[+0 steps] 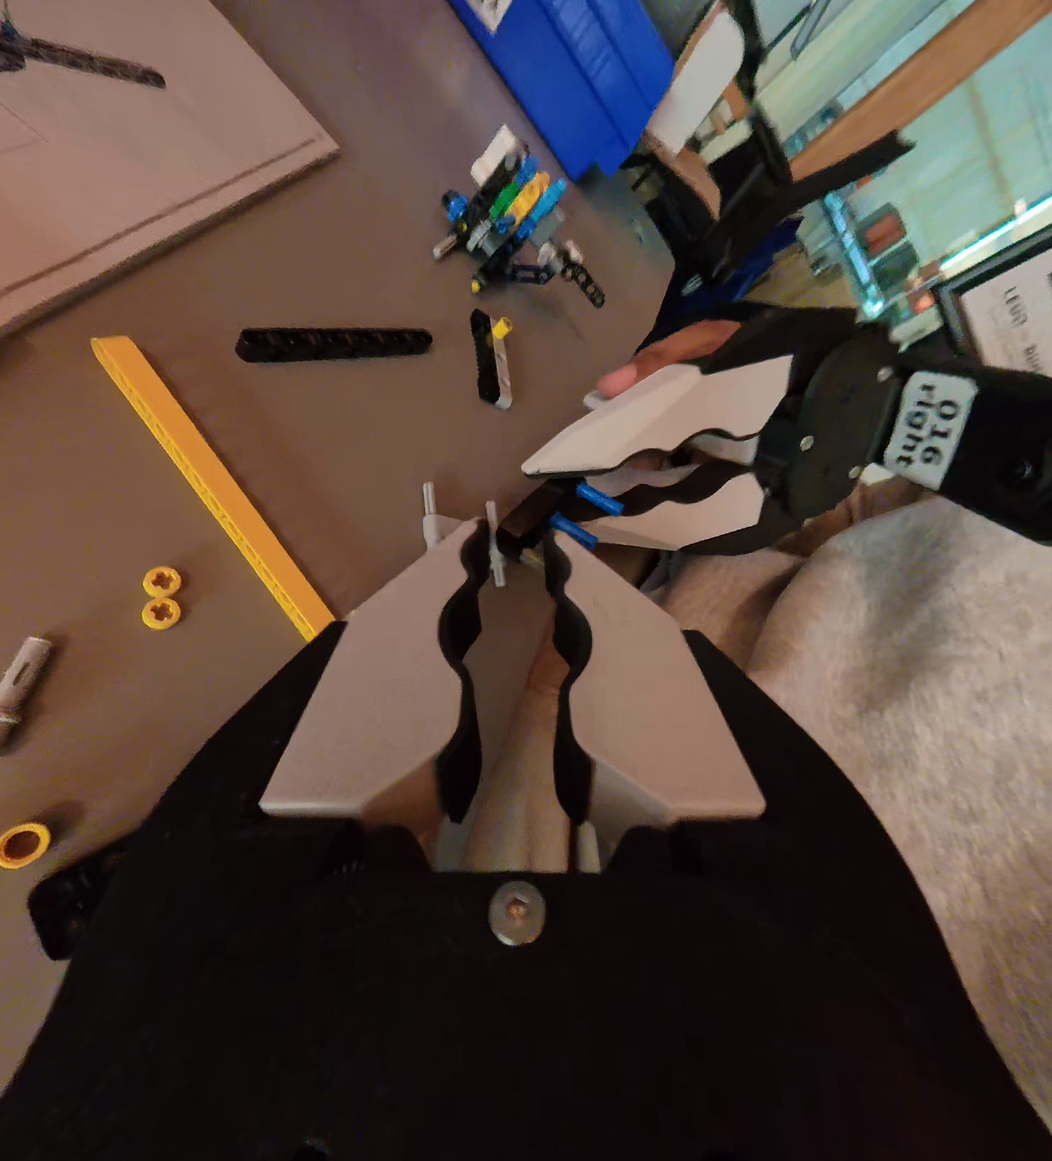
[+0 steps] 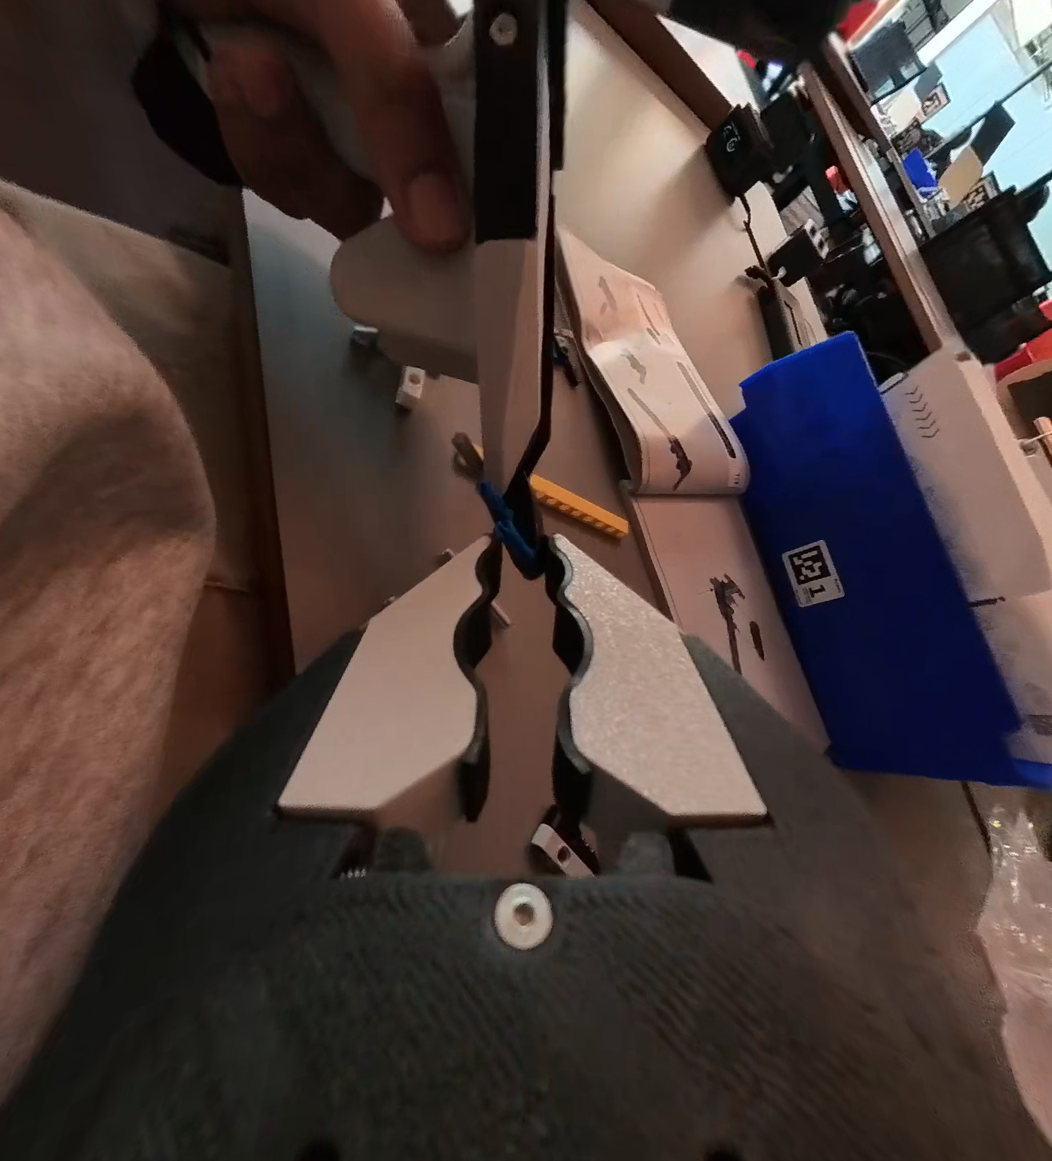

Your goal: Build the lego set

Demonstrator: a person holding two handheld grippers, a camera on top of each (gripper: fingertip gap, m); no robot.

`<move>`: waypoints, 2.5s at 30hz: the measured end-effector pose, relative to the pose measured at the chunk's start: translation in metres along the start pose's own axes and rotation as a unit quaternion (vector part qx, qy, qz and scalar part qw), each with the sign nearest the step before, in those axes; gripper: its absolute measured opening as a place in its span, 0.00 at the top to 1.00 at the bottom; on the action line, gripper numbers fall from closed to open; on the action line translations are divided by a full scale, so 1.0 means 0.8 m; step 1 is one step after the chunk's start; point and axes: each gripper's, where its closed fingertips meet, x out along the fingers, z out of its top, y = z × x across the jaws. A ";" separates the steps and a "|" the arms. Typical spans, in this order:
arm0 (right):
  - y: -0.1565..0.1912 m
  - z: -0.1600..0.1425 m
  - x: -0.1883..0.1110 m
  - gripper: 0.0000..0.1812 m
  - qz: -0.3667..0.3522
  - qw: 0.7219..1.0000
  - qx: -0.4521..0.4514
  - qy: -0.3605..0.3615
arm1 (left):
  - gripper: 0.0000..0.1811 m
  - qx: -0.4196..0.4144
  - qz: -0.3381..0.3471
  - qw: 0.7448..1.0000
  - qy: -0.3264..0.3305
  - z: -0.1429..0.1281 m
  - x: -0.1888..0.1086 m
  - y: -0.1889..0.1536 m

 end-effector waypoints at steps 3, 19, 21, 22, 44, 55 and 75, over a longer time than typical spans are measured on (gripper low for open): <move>-0.016 -0.002 -0.004 0.93 -0.011 0.998 0.053 -0.012 | 0.81 -0.015 -0.038 0.997 -0.070 0.026 -0.014 -0.008; -0.069 0.044 -0.036 0.94 0.104 0.847 0.465 -0.234 | 0.78 0.075 -0.084 0.970 -0.218 0.066 -0.013 -0.053; -0.062 0.051 -0.034 0.94 0.127 0.831 0.484 -0.243 | 0.79 0.071 -0.098 0.964 -0.235 0.071 -0.018 -0.058; -0.059 0.054 -0.033 0.94 0.139 0.822 0.495 -0.246 | 0.82 0.068 -0.107 0.962 -0.243 0.072 -0.022 -0.060; -0.042 0.064 -0.026 0.96 0.241 0.740 0.569 -0.268 | 0.93 0.025 -0.152 0.956 -0.249 0.073 -0.030 -0.054; -0.040 0.066 -0.024 0.96 0.244 0.737 0.571 -0.268 | 0.94 0.018 -0.160 0.957 -0.240 0.070 -0.026 -0.056; -0.077 -0.049 0.018 0.86 0.028 0.919 0.387 0.070 | 0.94 -0.026 -0.077 0.949 -0.306 0.090 -0.058 -0.003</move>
